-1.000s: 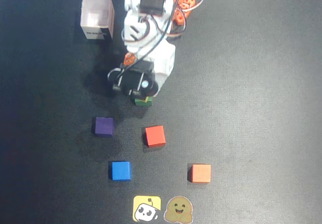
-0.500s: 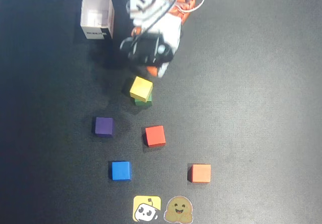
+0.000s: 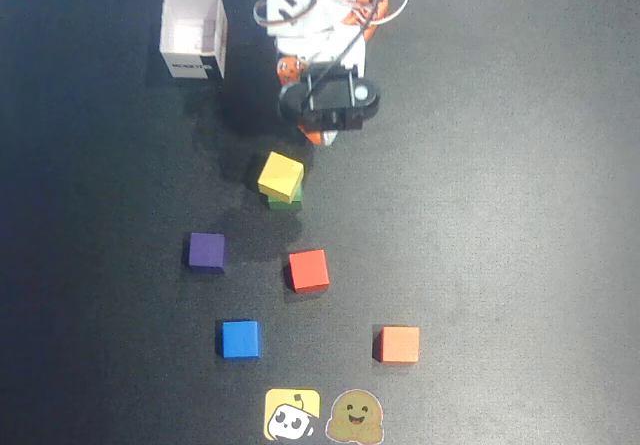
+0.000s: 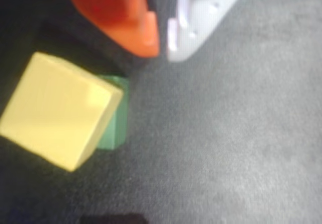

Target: Put the yellow cube on top of the green cube.

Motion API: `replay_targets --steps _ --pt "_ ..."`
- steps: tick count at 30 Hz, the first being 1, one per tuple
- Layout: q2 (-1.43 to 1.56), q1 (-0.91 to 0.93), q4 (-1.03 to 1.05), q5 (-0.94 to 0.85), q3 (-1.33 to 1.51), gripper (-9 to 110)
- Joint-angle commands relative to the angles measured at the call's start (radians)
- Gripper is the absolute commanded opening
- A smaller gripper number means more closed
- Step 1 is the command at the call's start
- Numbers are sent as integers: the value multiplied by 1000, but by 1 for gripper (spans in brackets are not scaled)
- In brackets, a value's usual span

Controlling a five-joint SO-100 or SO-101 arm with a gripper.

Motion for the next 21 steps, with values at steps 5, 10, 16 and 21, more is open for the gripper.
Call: replay_targets --steps 5,10,16,21 --pt "8 -9 72 -31 -6 0" --pt "8 -9 72 -29 -6 0" --pt "8 -9 72 -28 -6 0" --pt "8 -9 72 -28 -6 0"
